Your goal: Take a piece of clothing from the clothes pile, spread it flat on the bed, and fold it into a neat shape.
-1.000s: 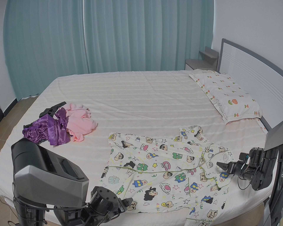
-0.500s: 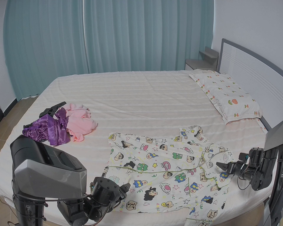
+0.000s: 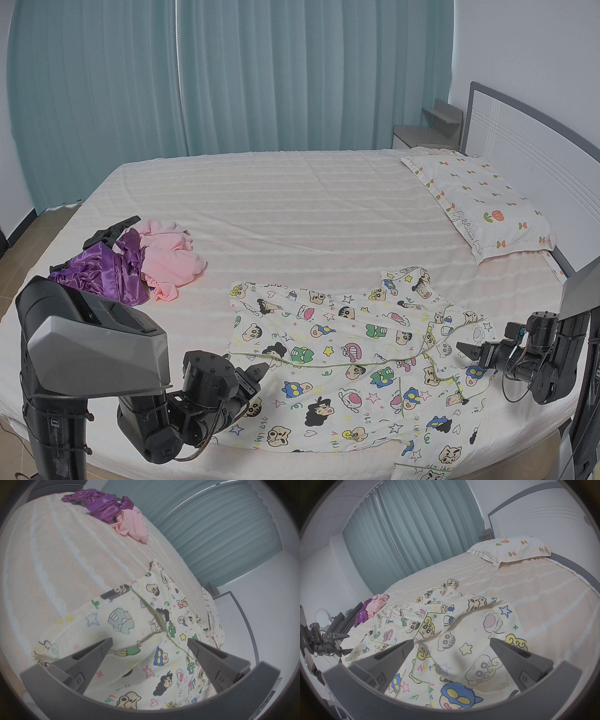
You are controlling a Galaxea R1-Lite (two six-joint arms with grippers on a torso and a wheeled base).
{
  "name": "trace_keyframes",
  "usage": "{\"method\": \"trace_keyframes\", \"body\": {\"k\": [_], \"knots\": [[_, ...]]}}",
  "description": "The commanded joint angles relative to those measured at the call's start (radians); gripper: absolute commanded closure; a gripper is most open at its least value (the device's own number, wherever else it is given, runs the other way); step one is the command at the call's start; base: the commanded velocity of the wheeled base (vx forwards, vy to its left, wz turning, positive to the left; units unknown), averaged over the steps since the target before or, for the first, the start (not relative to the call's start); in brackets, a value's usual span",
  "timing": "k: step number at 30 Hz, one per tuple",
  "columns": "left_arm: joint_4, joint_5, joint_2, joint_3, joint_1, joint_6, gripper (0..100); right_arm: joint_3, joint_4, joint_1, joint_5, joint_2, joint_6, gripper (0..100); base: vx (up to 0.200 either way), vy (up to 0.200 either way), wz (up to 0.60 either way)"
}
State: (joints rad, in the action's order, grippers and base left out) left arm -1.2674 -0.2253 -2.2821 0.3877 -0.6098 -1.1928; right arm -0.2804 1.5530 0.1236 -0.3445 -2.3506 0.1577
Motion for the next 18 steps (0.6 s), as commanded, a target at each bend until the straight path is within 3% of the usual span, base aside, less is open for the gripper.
{"method": "trace_keyframes", "body": {"k": [1,18], "knots": [[-0.003,0.012,0.003,-0.052,-0.005,0.005,0,0.0,0.018,0.004,-0.001,0.004,0.0,0,0.0,0.0,0.0],[-0.007,0.011,0.009,-0.139,-0.001,0.013,0,0.007,0.018,0.005,-0.001,0.004,-0.001,0,0.0,0.0,0.0]]}}
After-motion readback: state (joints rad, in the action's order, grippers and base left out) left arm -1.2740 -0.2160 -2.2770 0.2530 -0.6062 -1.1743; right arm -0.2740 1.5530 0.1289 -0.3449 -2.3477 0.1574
